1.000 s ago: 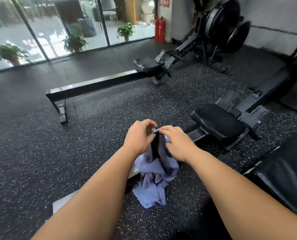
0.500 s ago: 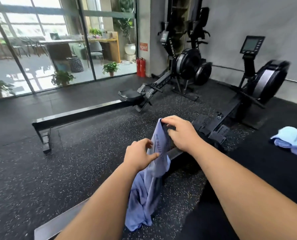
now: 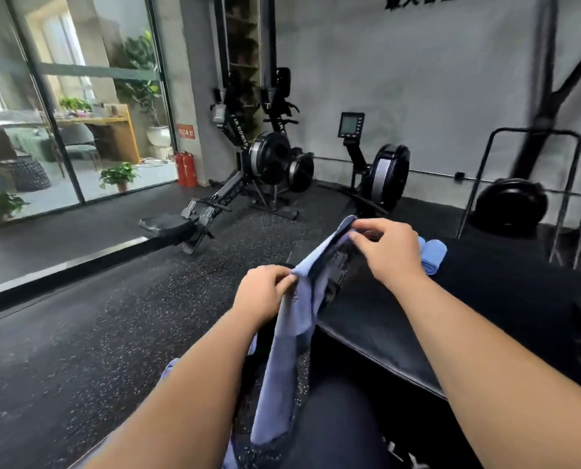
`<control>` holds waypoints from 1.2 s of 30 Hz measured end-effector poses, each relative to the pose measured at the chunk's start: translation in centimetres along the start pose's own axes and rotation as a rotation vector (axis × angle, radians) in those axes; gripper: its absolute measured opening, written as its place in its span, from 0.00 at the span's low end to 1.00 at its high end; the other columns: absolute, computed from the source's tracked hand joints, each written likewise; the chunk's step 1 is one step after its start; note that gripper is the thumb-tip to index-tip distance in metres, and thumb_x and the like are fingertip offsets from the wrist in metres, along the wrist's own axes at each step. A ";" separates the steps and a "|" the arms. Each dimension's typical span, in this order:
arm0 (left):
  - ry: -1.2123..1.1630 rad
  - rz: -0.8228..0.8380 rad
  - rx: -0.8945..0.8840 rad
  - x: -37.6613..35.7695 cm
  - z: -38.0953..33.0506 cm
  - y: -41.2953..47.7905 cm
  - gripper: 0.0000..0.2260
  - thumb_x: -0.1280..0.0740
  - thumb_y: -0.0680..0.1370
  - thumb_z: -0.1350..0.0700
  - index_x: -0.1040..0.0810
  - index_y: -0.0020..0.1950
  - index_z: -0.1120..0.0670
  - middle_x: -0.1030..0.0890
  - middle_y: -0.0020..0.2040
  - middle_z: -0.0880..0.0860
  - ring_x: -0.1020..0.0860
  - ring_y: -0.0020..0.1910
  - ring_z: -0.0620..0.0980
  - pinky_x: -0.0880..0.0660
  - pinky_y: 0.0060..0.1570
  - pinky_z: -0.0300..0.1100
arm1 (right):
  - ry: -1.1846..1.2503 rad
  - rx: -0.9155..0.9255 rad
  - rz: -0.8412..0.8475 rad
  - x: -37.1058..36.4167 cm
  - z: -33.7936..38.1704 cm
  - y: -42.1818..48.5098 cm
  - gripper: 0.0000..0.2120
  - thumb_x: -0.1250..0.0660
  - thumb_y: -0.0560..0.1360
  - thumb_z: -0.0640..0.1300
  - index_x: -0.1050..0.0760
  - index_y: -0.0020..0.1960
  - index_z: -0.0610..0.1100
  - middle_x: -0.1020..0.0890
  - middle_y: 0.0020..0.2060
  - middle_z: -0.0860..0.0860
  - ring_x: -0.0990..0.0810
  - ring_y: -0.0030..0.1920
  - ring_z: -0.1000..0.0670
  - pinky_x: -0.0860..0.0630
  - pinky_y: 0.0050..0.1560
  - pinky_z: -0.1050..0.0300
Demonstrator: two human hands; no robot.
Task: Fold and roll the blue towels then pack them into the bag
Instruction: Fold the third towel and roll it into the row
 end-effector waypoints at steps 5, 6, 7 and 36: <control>-0.064 0.060 -0.094 -0.6 -5.2 1.9 0.08 0.32 0.84 0.51 0.13 0.54 0.48 0.13 0.49 0.46 0.18 0.50 0.49 0.24 0.51 0.46 | 0.022 -0.152 -0.180 6.3 -2.7 -1.7 0.02 0.23 0.75 0.50 0.12 0.47 0.54 0.16 0.35 0.62 0.16 0.42 0.59 0.25 0.45 0.67; -0.080 0.060 -0.088 -0.8 -6.2 2.3 0.07 0.32 0.84 0.51 0.14 0.54 0.47 0.13 0.49 0.45 0.18 0.49 0.48 0.25 0.50 0.44 | 0.010 -0.171 -0.202 7.5 -3.2 -2.0 0.01 0.22 0.74 0.50 0.13 0.46 0.55 0.15 0.35 0.62 0.16 0.42 0.60 0.24 0.45 0.66; -0.107 0.063 -0.077 -0.9 -7.1 2.7 0.06 0.31 0.83 0.53 0.15 0.53 0.46 0.14 0.48 0.44 0.18 0.48 0.46 0.26 0.49 0.42 | 0.006 -0.189 -0.220 8.6 -3.7 -2.3 0.02 0.22 0.73 0.50 0.13 0.45 0.56 0.15 0.36 0.62 0.16 0.42 0.61 0.22 0.46 0.64; -0.343 0.095 -0.445 -16.8 -27.9 13.4 0.14 0.34 0.79 0.67 0.13 0.53 0.52 0.16 0.54 0.48 0.20 0.51 0.44 0.30 0.54 0.26 | -0.320 -0.363 -0.683 28.5 -17.6 -0.4 0.13 0.38 0.81 0.39 0.16 0.58 0.47 0.24 0.47 0.62 0.22 0.51 0.49 0.28 0.50 0.56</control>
Point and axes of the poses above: each hand's wrist, its own y-axis towards the middle knuckle, its own x-axis out of the back of the hand, z = x × y, the point moved 1 cm from there along y, towards the middle knuckle
